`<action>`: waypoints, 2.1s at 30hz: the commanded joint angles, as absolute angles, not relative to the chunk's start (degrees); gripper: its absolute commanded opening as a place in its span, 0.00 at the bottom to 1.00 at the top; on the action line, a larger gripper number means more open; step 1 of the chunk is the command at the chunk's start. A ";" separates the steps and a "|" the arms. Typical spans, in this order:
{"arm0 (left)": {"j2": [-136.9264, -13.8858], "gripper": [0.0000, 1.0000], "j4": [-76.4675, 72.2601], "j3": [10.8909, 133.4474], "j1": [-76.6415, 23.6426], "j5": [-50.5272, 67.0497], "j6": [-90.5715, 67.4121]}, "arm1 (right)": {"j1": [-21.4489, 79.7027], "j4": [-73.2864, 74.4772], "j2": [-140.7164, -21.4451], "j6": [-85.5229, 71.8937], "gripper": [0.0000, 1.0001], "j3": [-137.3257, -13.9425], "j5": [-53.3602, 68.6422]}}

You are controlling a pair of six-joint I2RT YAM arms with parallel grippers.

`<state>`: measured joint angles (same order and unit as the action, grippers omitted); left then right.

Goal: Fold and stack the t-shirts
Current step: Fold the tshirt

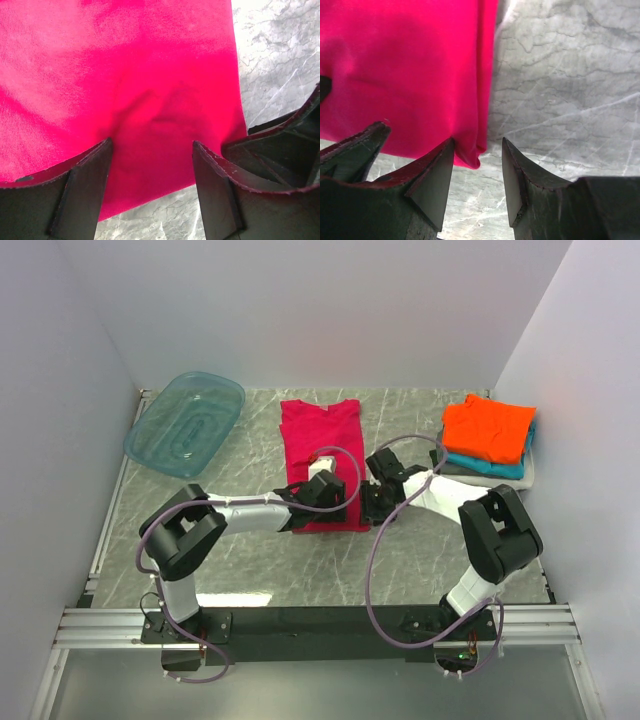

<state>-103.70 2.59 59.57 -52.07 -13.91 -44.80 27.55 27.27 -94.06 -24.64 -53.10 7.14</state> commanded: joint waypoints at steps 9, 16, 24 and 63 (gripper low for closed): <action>-101.43 0.72 6.24 58.71 -53.09 -14.15 -45.88 | 30.58 23.56 -95.18 -26.89 0.50 -51.42 7.91; -94.50 0.73 12.12 59.06 -53.09 -17.57 -45.70 | 31.11 23.20 -95.71 -27.77 0.14 -49.31 7.12; -77.80 0.80 18.28 46.26 -51.95 -21.01 -50.79 | 31.90 22.59 -95.71 -28.21 0.00 -48.08 7.30; -87.71 0.56 17.91 42.80 -40.51 -13.26 -47.73 | 33.57 23.03 -95.36 -28.56 0.00 -47.81 7.21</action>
<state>-85.36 10.46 40.95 -39.72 -11.79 -49.84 32.49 19.94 -93.97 -28.93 -50.11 8.45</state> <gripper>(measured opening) 0.566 0.020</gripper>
